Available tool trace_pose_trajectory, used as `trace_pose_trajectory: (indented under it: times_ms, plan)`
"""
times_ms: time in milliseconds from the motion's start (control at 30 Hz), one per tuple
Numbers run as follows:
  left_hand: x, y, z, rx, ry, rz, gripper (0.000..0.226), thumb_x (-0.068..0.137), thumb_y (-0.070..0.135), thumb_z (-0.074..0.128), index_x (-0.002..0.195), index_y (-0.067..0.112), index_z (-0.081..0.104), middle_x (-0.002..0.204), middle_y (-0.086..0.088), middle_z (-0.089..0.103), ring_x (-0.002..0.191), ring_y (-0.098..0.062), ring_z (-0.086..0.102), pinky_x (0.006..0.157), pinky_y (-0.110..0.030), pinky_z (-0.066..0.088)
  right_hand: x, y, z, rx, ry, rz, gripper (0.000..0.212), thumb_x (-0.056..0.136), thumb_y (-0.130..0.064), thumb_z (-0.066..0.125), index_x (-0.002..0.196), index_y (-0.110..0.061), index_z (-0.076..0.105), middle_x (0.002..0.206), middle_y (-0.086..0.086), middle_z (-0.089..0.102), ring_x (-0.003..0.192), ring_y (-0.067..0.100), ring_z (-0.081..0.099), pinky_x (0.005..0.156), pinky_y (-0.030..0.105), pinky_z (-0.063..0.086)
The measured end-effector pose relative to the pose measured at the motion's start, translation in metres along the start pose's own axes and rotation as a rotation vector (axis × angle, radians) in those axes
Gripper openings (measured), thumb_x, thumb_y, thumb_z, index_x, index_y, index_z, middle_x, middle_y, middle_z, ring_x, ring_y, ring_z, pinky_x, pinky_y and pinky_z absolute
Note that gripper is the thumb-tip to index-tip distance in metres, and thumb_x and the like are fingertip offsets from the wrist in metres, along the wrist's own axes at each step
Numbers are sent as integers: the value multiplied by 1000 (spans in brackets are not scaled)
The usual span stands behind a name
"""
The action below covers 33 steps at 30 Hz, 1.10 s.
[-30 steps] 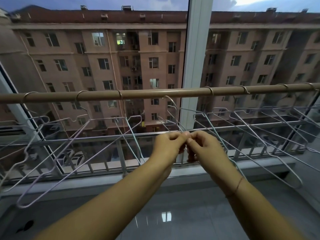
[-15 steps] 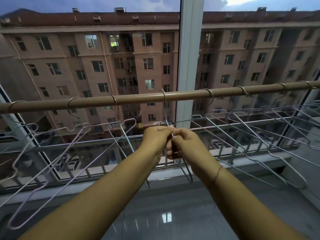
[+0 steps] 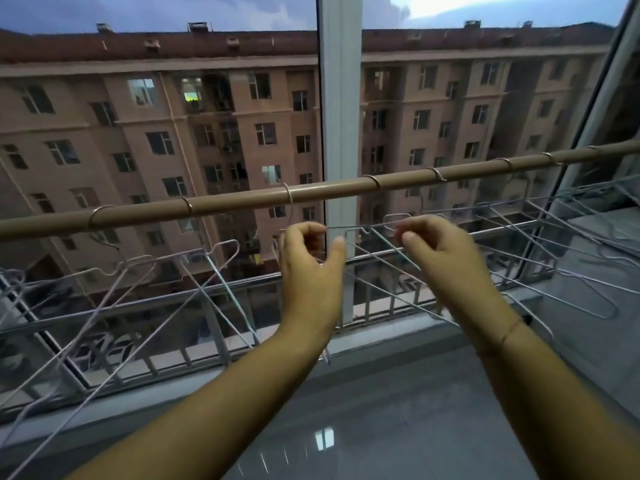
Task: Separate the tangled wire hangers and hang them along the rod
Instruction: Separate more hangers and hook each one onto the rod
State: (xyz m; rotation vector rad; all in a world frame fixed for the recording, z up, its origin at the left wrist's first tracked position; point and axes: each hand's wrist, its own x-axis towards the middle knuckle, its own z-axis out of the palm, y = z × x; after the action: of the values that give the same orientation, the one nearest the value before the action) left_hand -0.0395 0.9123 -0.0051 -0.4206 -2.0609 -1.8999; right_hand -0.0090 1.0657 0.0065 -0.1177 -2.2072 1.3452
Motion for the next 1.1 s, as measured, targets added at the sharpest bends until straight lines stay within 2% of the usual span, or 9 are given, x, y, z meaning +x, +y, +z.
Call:
trace_pose_trajectory:
  times_ms: [67,133,267,367,467,533,667,900,1100]
  plan:
    - [-4,11,21,-53,-118,-15,14,91,22,55,105,21,53,101,-2,55,90,-9,54,76,-16,45,8,13,-29,-54,115,-13,18,89,-17,52,102,-26,60,95,-10,64,89,4,60,71,20,50]
    - [-4,20,46,-90,-215,-93,11,93,22,52,104,24,54,97,8,57,88,-2,54,73,-12,43,19,34,-52,-163,163,21,19,87,-17,55,104,-20,62,102,-1,66,93,12,61,79,33,52]
    - [7,25,105,-115,-296,-305,15,94,21,51,108,22,58,105,3,61,97,-12,56,87,-24,46,40,76,-78,-289,35,148,31,83,-24,63,112,-13,62,111,6,66,101,22,61,91,42,50]
    - [22,20,151,-92,-207,-422,21,93,20,53,110,10,61,99,-5,61,78,-10,53,63,-19,41,48,104,-85,-234,-116,192,27,81,-26,67,105,-12,65,100,5,68,91,19,62,85,35,50]
    - [32,10,186,-123,-73,-544,13,93,13,51,84,6,57,69,-6,47,55,-13,40,35,-16,35,50,119,-90,-99,-252,202,15,84,-21,63,92,-9,67,76,2,66,65,9,59,64,25,45]
    - [37,2,204,-211,-16,-617,17,94,7,46,80,5,55,64,-7,47,48,-14,39,28,-10,28,51,121,-95,55,-311,204,12,87,-12,58,87,-4,67,67,5,63,51,3,56,52,19,44]
    - [48,-5,226,-359,107,-643,19,95,2,40,106,0,56,71,-11,55,33,-10,45,29,-11,31,66,118,-106,232,-355,220,18,90,-5,49,95,2,66,64,8,58,51,6,53,40,11,41]
    - [73,-11,228,-249,160,-641,24,96,9,45,74,6,55,65,-6,52,37,-12,46,31,-14,36,97,114,-92,313,-468,313,23,92,-6,43,99,-3,65,68,7,60,53,10,51,51,19,41]
    - [53,-41,228,-117,34,-840,21,96,5,41,82,8,57,62,-3,48,49,-9,40,45,-17,30,94,145,-97,226,-449,314,22,92,-13,46,102,-5,64,88,7,62,77,15,56,65,25,45]
